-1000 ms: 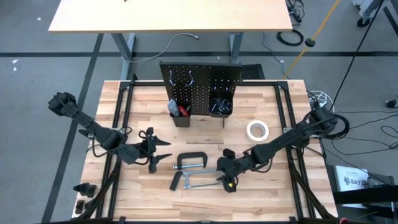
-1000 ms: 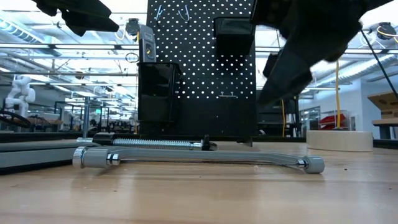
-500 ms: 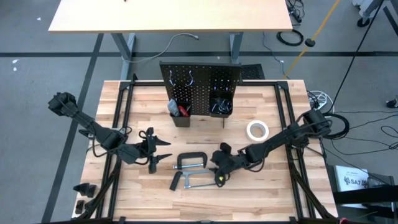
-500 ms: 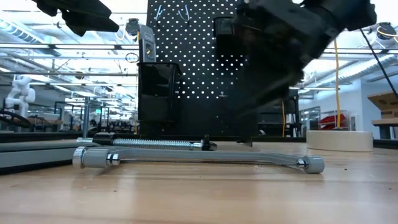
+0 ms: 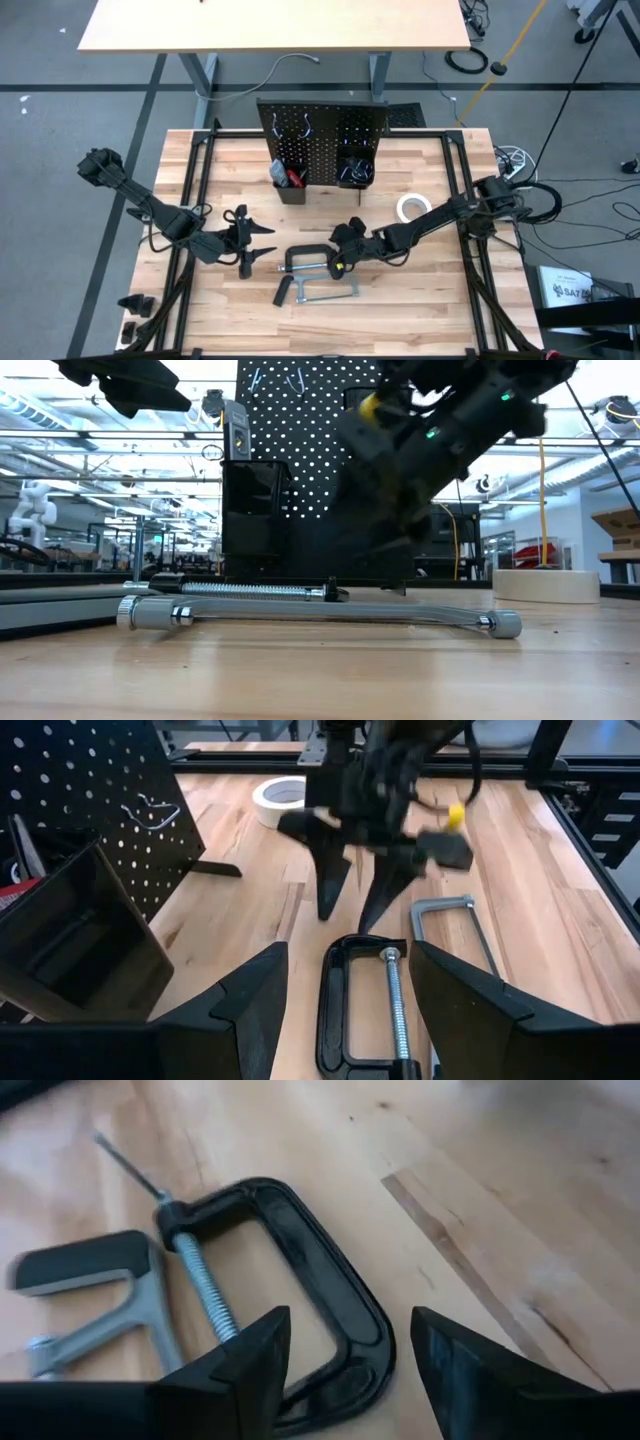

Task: Hang tools onto peg board
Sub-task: Hang the black clamp on the peg board

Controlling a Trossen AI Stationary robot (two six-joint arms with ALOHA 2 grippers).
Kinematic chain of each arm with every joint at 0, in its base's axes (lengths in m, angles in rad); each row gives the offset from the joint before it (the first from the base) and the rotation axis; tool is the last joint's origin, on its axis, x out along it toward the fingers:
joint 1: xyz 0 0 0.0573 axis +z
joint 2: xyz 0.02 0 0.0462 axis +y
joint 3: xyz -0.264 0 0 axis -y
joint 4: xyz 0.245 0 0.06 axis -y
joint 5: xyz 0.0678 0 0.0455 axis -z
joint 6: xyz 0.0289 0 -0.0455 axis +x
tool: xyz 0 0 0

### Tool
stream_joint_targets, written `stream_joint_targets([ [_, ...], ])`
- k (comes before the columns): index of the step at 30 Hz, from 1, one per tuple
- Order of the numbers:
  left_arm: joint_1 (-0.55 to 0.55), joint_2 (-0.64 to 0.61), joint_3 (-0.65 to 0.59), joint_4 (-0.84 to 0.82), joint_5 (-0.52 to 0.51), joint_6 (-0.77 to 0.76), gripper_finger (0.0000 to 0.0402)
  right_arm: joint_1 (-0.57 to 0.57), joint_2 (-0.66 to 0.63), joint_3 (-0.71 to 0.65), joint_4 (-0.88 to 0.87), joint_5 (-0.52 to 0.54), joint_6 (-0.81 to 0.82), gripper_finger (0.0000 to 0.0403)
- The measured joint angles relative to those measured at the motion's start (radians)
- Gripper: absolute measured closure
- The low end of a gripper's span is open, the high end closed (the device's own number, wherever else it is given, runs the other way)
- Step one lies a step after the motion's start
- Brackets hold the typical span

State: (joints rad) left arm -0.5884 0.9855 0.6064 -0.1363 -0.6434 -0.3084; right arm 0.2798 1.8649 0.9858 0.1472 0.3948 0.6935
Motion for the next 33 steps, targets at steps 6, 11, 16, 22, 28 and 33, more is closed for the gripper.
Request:
stream_joint_targets([
  [6,0.0,0.0,0.0,0.001,0.003,0.0,0.0187,-0.004,0.115,0.209,-0.234,0.047,-0.036,0.0202],
  [11,0.0,0.0,0.0,-0.002,0.006,0.0,0.0187,-0.011,0.21,0.37,-0.472,0.046,-0.099,0.0202],
  [16,0.0,0.0,0.0,-0.002,0.006,0.0,0.0187,-0.026,0.267,0.43,-0.481,-0.017,-0.136,0.0202],
  [22,0.0,0.0,0.0,0.0,0.006,0.0,0.0187,-0.058,0.297,0.433,-0.458,-0.141,-0.096,0.021],
  [28,0.0,0.0,0.0,-0.001,0.006,0.0,0.0187,-0.061,0.296,0.432,-0.468,-0.187,-0.095,0.0287],
  [33,0.0,0.0,0.0,-0.002,0.006,0.0,0.0187,-0.056,0.298,0.431,-0.467,-0.202,-0.131,0.0295],
])
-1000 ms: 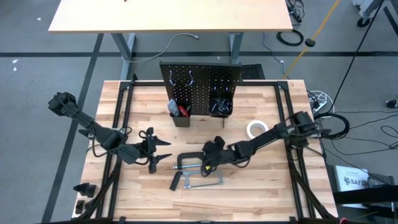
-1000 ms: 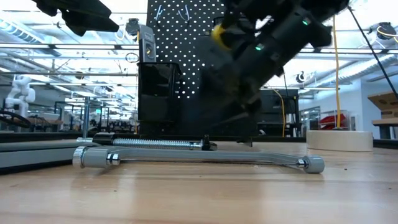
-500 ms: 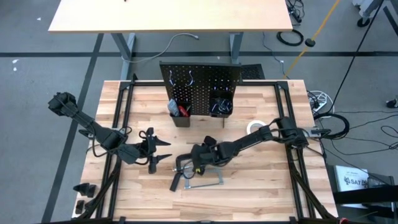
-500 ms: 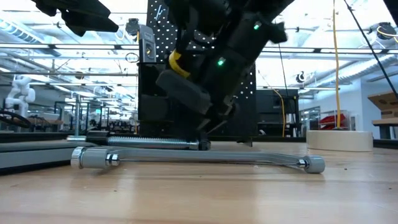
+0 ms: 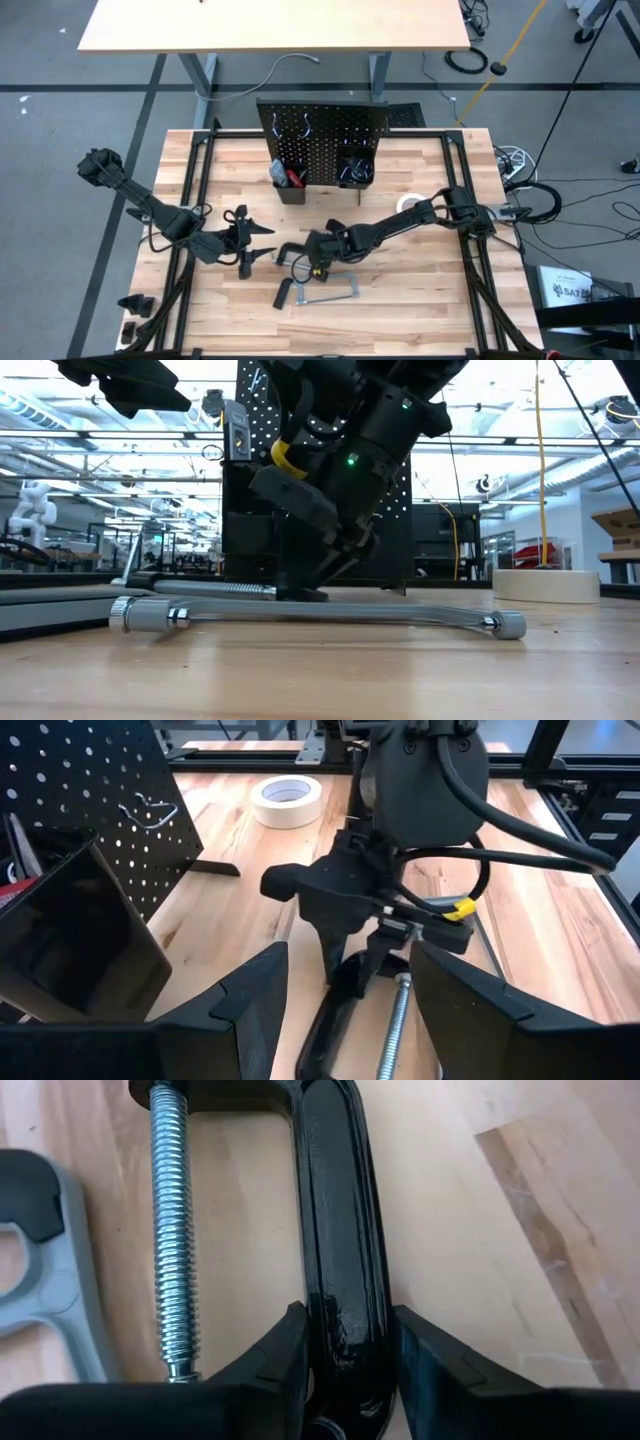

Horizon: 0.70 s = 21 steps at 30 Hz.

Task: Hang tools onto peg board
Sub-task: Hang the black clamp on the peg board

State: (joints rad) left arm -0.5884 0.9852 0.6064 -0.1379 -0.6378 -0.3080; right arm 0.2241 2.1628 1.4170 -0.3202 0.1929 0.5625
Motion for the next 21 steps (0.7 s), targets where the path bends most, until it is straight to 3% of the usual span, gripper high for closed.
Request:
stream_joint_targets([
  [8,0.0,0.0,0.0,0.002,-0.003,0.0,0.0187,0.041,-0.015,-0.003,0.001,0.15,-0.032,0.0295],
  [21,0.0,0.0,0.0,0.052,-0.021,0.001,0.0187,0.137,-0.112,-0.008,-0.083,0.622,-0.156,0.0295],
])
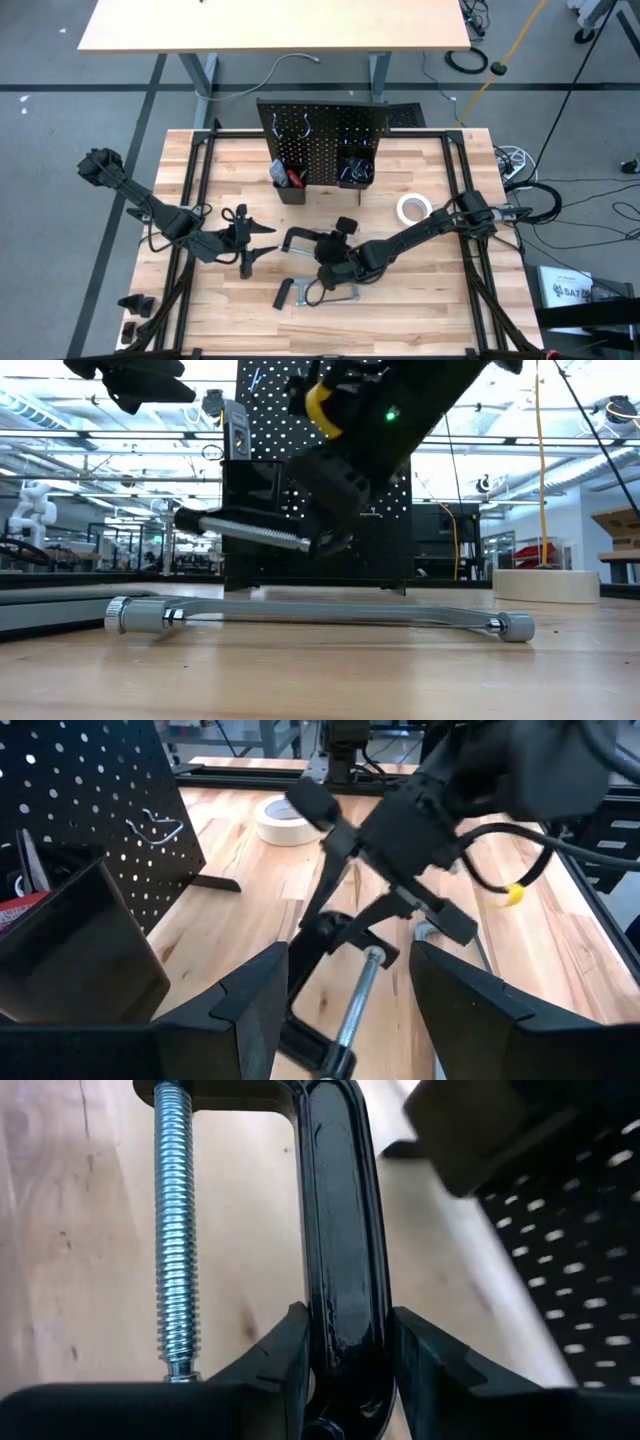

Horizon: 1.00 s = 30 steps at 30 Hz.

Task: Hang tools onto peg board
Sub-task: Hang the black clamp on the peg board

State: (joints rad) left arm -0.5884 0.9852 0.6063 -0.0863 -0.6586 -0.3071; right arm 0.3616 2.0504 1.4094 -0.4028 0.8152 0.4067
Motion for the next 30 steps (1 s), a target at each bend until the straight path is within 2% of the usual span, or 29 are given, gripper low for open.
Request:
stream_joint_targets([
  [5,0.0,0.0,0.0,0.002,0.0,0.0,0.0187,0.041,-0.035,0.0,0.0,0.121,-0.073,0.0295],
  [12,0.0,0.0,0.0,0.017,0.003,-0.027,0.0187,0.101,-0.072,0.002,0.013,0.302,-0.279,0.0295],
  [19,0.0,0.0,0.0,0.129,0.106,-0.027,0.0187,0.155,-0.083,0.002,0.111,0.54,-0.578,0.0295],
  [22,0.001,0.005,0.0,0.169,0.109,-0.05,0.0187,0.16,-0.084,0.003,0.17,0.557,-0.681,0.0295],
  [30,0.066,0.053,0.0,0.183,0.123,-0.15,0.0187,0.159,-0.084,0.003,0.31,0.575,-0.827,0.0295],
])
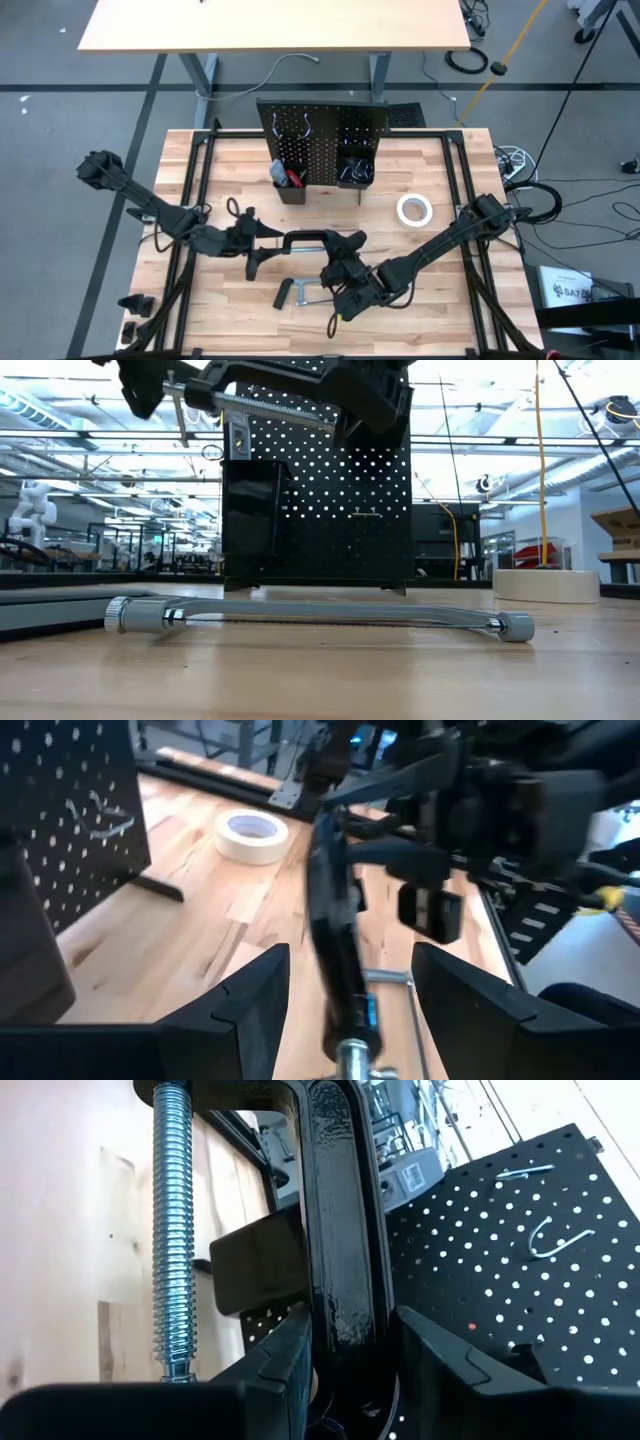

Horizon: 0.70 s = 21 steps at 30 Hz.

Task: Hang tools onto peg board
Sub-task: Hang the black clamp on the peg board

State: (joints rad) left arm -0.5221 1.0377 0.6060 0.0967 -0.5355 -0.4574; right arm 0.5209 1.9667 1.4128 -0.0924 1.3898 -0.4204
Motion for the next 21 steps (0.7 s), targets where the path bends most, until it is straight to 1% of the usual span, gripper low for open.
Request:
stream_joint_targets([
  [3,0.037,0.022,0.0,0.007,0.049,-0.008,0.0187,0.0,0.0,0.001,0.033,0.001,-0.042,0.0295],
  [7,0.067,0.045,0.0,0.037,0.112,0.025,0.0187,0.0,0.0,0.002,0.037,0.004,-0.061,0.0295],
  [12,0.082,0.049,0.0,0.047,0.118,0.027,0.0187,0.0,0.0,0.002,0.037,0.005,-0.064,0.0295],
  [15,0.083,0.049,0.0,0.046,0.148,0.045,0.0188,0.0,0.0,0.002,0.037,0.007,-0.064,0.0295],
  [18,0.083,0.049,0.0,0.046,0.184,0.08,0.0205,0.0,0.0,0.002,0.037,0.007,-0.064,0.0295],
  [21,0.082,0.049,0.0,0.044,0.189,0.097,0.024,0.0,0.0,0.002,0.037,0.007,-0.064,0.0295],
])
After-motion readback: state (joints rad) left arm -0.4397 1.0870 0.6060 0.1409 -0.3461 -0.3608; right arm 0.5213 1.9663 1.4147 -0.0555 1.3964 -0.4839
